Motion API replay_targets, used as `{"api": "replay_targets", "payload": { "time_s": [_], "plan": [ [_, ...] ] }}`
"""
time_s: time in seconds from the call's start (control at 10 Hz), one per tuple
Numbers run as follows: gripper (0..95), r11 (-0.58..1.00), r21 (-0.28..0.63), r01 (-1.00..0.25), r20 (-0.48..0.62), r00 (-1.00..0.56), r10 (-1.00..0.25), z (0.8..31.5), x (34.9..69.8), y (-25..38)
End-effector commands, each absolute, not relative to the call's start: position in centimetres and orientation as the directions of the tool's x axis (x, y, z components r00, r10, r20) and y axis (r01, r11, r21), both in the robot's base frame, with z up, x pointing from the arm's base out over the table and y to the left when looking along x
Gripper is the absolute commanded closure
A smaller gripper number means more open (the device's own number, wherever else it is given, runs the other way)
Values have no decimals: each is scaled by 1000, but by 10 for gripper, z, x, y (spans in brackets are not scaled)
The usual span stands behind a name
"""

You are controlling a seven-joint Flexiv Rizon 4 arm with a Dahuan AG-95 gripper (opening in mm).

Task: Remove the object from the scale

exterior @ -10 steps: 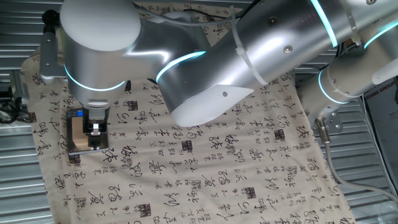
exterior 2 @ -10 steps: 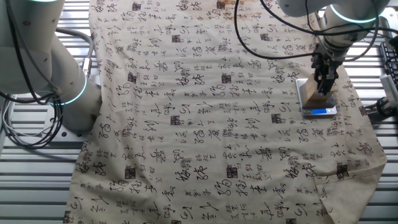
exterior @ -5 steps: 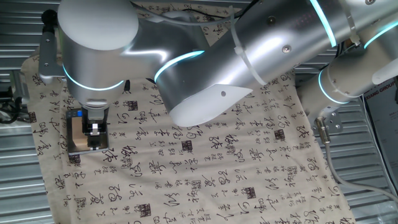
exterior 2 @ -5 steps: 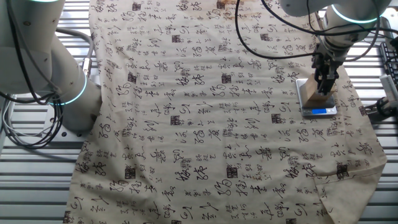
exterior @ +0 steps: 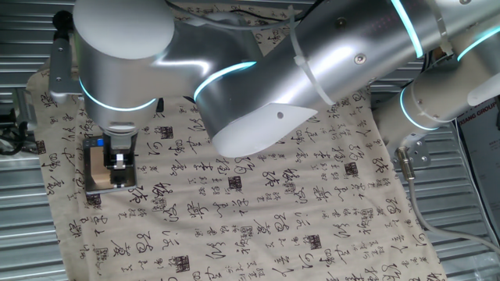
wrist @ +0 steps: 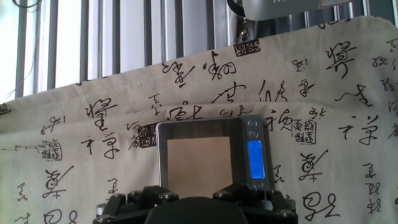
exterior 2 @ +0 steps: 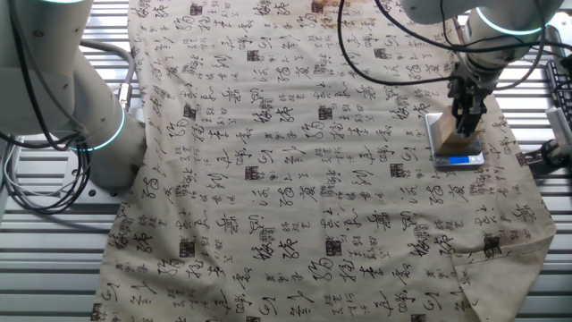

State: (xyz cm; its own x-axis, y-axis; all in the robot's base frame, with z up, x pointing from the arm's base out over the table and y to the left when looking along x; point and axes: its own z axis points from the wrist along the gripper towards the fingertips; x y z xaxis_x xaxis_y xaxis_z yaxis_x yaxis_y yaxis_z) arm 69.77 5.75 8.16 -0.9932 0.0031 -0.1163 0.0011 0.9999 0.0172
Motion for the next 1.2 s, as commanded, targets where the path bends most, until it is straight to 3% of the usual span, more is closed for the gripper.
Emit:
{"api": "replay_targets", "payload": {
  "time_s": [0.1,1.2],
  "plan": [
    [190,1000,18,-25,-121,-992,-23,81,698,58],
    [190,999,9,-47,-131,-990,-45,81,698,58]
  ]
}}
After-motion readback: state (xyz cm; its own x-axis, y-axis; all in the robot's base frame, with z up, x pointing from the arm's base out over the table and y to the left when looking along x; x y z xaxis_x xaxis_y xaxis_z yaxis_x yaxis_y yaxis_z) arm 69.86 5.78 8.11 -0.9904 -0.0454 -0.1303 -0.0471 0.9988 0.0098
